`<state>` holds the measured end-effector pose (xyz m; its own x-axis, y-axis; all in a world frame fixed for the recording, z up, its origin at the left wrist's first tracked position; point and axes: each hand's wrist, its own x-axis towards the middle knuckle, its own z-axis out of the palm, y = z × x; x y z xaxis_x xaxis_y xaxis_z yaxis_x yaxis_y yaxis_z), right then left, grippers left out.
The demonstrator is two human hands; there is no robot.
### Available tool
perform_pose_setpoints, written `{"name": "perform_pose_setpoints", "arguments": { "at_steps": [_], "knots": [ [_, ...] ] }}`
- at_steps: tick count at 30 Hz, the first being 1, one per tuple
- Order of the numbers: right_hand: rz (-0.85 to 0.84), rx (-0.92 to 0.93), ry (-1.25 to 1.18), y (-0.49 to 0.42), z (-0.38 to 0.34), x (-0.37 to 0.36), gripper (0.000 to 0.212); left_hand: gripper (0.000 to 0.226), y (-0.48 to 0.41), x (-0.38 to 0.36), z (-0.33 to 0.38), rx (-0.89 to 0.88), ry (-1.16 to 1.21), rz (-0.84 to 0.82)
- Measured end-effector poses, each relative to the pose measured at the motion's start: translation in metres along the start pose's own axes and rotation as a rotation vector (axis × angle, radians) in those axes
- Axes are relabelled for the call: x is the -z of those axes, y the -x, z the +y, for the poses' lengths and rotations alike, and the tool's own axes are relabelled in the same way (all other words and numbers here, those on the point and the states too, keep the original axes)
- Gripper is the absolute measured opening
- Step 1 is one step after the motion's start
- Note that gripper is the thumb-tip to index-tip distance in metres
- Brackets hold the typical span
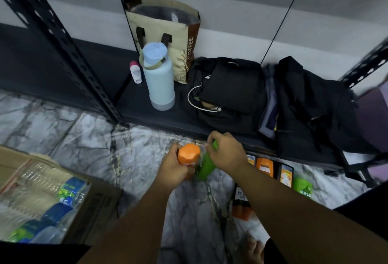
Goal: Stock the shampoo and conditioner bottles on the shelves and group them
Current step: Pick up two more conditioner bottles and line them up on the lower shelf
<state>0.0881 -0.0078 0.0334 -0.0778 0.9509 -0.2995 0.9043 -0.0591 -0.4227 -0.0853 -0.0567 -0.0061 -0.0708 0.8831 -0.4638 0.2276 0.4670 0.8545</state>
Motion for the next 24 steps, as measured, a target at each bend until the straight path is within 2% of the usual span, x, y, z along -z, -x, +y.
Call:
{"name": "perform_pose_setpoints", "arguments": {
  "at_steps": [2,4,6,8,12,16,20,24],
  "knots": [
    [-0.072,-0.048,-0.007,0.001,-0.007,0.005,0.020,0.050,0.004,0.002,-0.001,-0.011,-0.033,-0.005],
    [-0.172,-0.166,-0.193,0.002,-0.015,0.014,0.013,0.048,0.008,0.005,-0.001,-0.021,-0.049,-0.019],
    [-0.351,-0.283,-0.407,0.005,-0.021,0.023,0.030,0.046,0.013,0.007,-0.003,-0.039,-0.079,-0.016],
    [-0.432,-0.250,-0.396,0.008,-0.026,0.028,0.050,0.046,0.017,0.009,-0.005,-0.047,-0.108,-0.003],
    [-0.271,0.033,0.035,0.010,-0.026,0.018,0.050,0.040,0.023,0.015,-0.004,-0.079,-0.174,0.062],
    [-0.212,0.136,0.176,0.019,-0.028,0.009,0.071,0.039,0.030,0.025,-0.002,-0.088,-0.235,0.063],
    [-0.114,0.126,-0.011,0.033,-0.019,0.006,0.047,0.044,0.038,0.034,0.007,-0.075,-0.189,0.048],
    [-0.015,0.050,-0.505,0.040,-0.026,0.036,0.038,0.035,0.051,0.048,0.046,-0.139,-0.143,0.054]
  ]
}}
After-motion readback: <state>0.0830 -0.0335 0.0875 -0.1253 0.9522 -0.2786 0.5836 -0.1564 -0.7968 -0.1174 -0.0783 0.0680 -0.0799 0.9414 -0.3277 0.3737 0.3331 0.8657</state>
